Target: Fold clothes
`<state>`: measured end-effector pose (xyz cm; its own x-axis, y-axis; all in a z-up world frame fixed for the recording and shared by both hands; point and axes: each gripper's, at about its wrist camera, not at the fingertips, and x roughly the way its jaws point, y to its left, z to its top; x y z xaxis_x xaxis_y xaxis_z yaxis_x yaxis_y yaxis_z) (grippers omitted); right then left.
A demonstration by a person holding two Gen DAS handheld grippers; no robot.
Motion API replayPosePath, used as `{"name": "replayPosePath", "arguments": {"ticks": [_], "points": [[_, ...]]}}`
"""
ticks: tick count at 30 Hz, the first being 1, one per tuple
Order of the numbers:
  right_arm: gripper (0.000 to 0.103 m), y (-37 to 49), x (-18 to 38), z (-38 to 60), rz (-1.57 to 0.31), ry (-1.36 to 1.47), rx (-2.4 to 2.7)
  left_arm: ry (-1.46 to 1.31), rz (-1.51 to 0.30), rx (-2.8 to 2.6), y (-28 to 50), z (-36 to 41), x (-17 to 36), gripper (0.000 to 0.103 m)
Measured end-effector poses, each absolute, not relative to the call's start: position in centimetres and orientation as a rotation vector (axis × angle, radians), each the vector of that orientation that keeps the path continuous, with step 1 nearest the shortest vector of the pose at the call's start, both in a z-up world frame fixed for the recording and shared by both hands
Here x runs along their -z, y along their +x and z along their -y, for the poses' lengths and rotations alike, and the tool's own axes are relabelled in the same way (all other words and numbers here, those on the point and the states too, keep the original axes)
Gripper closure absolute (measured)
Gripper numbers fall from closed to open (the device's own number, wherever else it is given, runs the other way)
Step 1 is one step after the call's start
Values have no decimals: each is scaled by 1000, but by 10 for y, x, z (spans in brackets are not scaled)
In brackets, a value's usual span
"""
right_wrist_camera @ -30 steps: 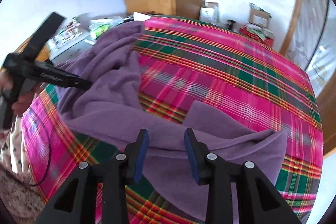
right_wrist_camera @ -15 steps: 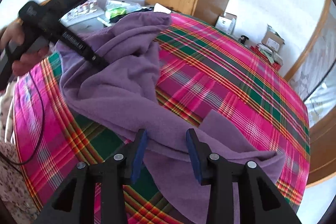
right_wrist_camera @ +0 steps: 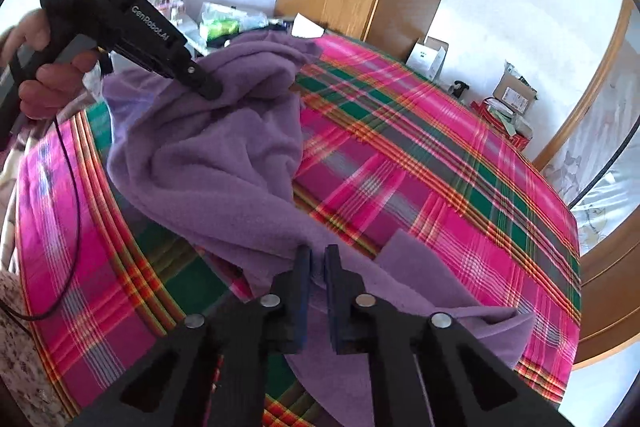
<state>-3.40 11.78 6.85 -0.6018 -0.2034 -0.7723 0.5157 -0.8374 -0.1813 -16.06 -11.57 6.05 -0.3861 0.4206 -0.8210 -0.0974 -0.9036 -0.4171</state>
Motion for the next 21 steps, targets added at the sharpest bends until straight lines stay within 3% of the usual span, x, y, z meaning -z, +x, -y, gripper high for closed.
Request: {"name": "replayPosePath", "arguments": {"ticks": [7,17,21], "points": [[99,-42,-89,-140,-361,1067,2503,-1379,535,-2401,-174,127,-96,96],[99,-54,-109,-160,-151,1064,2526,-1331,634,-2409,-198,128,-106,96],[97,-52,-110,-156,-168,1062,2501,-1277,671,-2427,-198,131,-118,98]]}}
